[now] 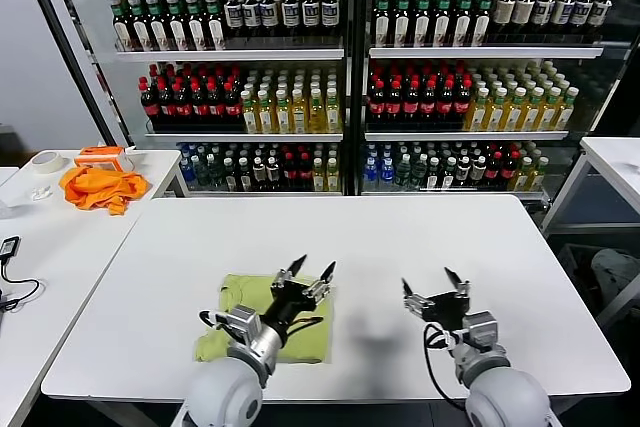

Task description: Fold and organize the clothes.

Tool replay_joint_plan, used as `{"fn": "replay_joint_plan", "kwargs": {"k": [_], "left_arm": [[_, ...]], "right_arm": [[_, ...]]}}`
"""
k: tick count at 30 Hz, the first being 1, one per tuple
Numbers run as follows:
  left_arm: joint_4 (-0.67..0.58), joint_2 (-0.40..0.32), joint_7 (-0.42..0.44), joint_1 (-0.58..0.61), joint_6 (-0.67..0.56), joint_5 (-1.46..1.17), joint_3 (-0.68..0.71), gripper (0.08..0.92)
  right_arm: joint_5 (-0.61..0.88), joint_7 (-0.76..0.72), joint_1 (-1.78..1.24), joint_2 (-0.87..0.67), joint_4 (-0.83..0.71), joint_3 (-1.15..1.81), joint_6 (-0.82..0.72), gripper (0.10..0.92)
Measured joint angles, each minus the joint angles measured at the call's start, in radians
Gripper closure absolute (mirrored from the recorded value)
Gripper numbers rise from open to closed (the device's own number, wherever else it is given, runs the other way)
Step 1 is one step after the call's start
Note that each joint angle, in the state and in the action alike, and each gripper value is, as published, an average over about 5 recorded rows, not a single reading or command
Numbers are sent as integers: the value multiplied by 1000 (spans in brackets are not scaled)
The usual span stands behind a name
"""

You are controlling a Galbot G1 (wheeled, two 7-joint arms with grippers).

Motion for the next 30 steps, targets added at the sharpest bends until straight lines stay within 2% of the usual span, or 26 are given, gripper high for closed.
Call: {"fn": "replay_joint_plan", "kwargs": {"k": [4, 7, 12, 24, 30], "left_arm": [[-9, 37, 18, 19, -30, 32, -70, 237], [-18, 70, 27, 43, -52, 55, -127, 189], [-25, 108, 38, 76, -76, 94, -195, 178], [-14, 135, 51, 108, -107, 154, -262, 177], [-12, 149, 52, 123, -114, 166, -284, 177]], "right_arm": [[61, -2, 43, 13, -21, -78, -15, 203], [95, 2, 74, 20, -43, -143, -24, 203], [158, 12, 120, 35, -85, -239, -36, 203], [330, 77, 211, 68, -177, -369, -49, 211], [377, 95, 236, 80, -203, -401, -51, 353]]}}
